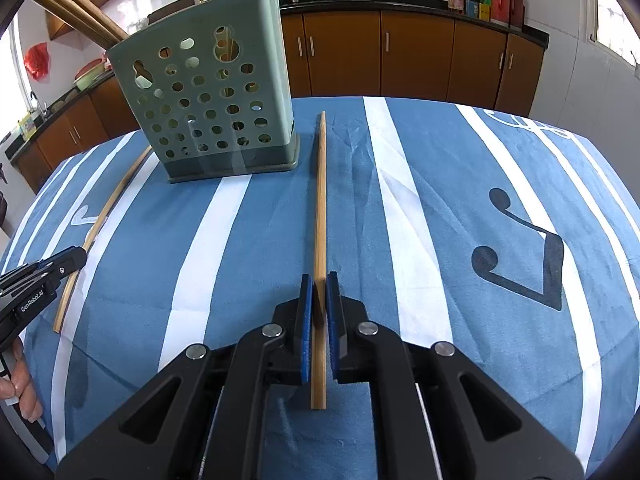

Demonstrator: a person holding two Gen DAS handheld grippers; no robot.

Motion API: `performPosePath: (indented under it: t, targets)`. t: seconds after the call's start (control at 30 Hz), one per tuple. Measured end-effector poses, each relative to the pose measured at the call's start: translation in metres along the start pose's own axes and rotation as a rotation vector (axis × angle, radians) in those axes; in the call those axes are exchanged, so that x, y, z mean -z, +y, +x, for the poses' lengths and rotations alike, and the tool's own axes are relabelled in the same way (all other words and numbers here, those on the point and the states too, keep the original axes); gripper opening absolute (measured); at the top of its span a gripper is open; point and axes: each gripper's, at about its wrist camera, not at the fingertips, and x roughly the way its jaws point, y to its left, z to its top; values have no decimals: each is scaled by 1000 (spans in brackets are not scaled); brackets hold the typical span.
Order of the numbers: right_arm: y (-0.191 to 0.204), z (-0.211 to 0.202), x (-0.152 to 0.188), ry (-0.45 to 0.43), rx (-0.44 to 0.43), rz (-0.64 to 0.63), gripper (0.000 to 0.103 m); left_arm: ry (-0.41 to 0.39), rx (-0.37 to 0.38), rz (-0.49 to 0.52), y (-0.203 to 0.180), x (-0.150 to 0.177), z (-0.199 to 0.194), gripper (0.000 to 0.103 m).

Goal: Organize utensils
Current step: 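Close the left tool on a chopstick while the right tool grasps the last one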

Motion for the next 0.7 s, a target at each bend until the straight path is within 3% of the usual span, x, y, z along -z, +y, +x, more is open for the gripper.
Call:
performPosePath:
  t: [0.7]
  targets:
    - [-1, 0, 0, 1, 1, 2, 9, -1, 0, -4, -1, 0, 0, 12]
